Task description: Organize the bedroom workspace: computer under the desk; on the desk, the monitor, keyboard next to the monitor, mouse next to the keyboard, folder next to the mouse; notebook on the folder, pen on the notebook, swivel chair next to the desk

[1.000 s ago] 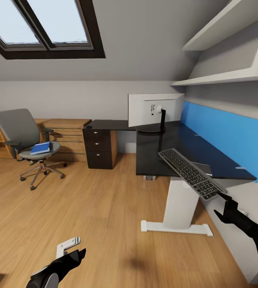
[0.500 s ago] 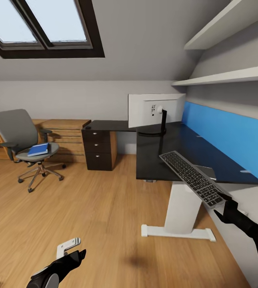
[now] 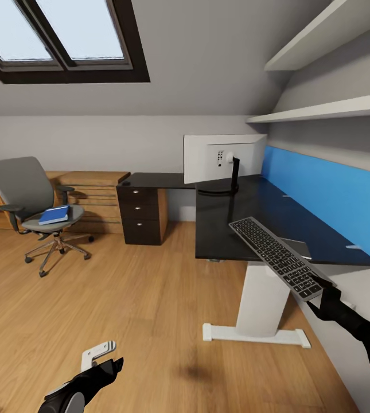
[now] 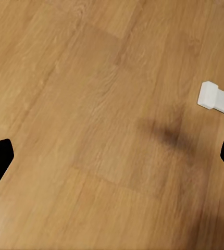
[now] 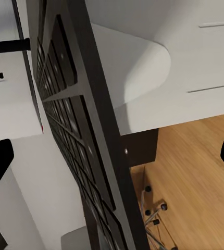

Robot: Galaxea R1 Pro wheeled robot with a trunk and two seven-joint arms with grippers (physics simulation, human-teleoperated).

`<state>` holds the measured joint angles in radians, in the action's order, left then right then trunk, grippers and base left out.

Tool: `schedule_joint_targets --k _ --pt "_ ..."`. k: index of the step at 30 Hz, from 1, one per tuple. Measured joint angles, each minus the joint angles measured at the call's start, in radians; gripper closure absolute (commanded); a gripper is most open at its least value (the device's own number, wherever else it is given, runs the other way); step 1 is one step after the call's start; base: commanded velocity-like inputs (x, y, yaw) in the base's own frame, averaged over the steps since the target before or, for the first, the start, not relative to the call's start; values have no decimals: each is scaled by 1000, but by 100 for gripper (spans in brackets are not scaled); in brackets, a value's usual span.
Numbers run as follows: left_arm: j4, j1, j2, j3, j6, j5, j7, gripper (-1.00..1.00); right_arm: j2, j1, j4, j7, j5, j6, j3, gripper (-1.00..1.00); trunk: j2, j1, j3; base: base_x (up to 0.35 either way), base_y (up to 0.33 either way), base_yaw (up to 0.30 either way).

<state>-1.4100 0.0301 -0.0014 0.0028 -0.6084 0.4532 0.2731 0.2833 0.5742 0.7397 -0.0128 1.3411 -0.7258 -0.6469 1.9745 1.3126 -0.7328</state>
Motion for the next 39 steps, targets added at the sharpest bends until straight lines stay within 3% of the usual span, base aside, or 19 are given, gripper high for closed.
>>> schedule_joint_targets --k 24,25,39 --pt "0 0 0 2 0 2 1 -100 1 0 0 0 0 -1 4 -100 0 0 0 7 0 0" --pt "0 0 0 2 0 2 1 -100 1 0 0 0 0 -1 4 100 0 0 0 0 0 0" --pt "0 0 0 1 0 3 1 -100 1 0 6 -1 6 -1 20 100 0 0 0 0 0 0"
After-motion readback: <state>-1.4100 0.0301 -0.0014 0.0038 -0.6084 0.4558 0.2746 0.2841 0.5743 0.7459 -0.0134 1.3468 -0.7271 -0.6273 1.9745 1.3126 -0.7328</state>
